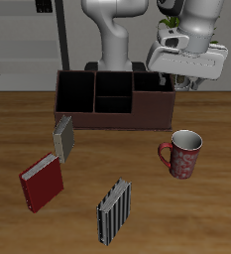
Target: Place the red mug into the back desk caddy's right compartment
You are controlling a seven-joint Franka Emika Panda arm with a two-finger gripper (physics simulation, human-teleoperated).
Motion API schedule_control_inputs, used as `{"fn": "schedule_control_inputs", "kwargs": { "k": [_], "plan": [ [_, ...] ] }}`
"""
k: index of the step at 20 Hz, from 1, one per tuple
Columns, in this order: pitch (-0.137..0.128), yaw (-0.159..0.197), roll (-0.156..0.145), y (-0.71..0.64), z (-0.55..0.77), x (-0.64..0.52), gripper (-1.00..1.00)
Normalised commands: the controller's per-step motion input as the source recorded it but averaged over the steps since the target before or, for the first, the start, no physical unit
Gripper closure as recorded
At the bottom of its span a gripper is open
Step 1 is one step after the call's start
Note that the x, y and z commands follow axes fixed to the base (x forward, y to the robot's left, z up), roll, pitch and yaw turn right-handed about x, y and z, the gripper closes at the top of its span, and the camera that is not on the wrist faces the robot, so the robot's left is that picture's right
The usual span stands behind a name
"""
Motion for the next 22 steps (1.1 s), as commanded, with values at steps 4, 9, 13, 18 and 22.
{"fn": "schedule_control_inputs", "kwargs": {
  "k": [4, 9, 13, 18, 22],
  "plan": [
    [-0.014, 0.023, 0.062, 0.54, -0.05, 0.1, -1.0],
    [0.002, -0.011, 0.124, 0.38, -0.05, 0.15, -1.0],
    [-0.032, -0.02, 0.02, 0.22, -0.04, 0.16, -1.0],
    [0.025, -0.024, 0.017, 0.09, -0.11, 0.25, -1.0],
    [0.009, 0.008, -0.024, 0.07, -0.18, 0.2, -1.0]
  ]
}}
